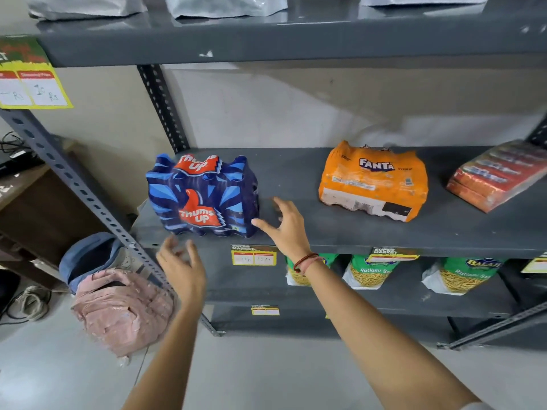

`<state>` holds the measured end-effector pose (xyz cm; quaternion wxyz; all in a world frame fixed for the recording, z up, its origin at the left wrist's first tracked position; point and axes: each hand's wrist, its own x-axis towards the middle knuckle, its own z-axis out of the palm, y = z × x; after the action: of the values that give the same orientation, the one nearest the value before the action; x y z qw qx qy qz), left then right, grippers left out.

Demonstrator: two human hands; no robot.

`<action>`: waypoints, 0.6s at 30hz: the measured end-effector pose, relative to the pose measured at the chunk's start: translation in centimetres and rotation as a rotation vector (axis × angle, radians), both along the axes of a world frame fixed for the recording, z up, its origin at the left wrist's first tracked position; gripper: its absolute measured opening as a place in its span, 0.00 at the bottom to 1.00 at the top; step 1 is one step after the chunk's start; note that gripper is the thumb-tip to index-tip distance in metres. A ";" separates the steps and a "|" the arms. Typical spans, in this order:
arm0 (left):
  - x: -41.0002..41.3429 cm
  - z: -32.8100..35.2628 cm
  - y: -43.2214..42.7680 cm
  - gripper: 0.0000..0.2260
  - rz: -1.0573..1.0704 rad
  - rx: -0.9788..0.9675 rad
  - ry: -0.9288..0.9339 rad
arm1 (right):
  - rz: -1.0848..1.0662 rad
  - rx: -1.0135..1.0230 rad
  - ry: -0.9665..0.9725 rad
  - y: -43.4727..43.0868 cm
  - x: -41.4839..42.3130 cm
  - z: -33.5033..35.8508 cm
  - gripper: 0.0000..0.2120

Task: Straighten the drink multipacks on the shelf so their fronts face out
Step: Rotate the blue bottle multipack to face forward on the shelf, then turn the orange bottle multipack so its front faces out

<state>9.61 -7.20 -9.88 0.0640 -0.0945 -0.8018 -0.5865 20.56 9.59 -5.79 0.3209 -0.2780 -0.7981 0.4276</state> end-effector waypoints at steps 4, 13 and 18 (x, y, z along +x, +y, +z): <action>7.2 -0.3 5.0 0.10 -0.402 -0.060 0.054 | -0.115 0.046 0.075 4.8 4.9 1.9 0.23; 11.2 8.8 21.3 0.17 -0.877 -0.287 0.562 | -0.634 0.232 -0.118 16.6 15.7 4.9 0.20; 9.7 10.0 28.7 0.29 -0.750 -0.381 0.251 | -0.632 -0.059 -0.264 19.6 17.0 4.0 0.34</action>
<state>19.34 21.52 0.11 -0.0752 -0.4598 -0.7918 -0.3948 37.55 29.19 -1.82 0.3233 -0.5734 -0.6946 0.2901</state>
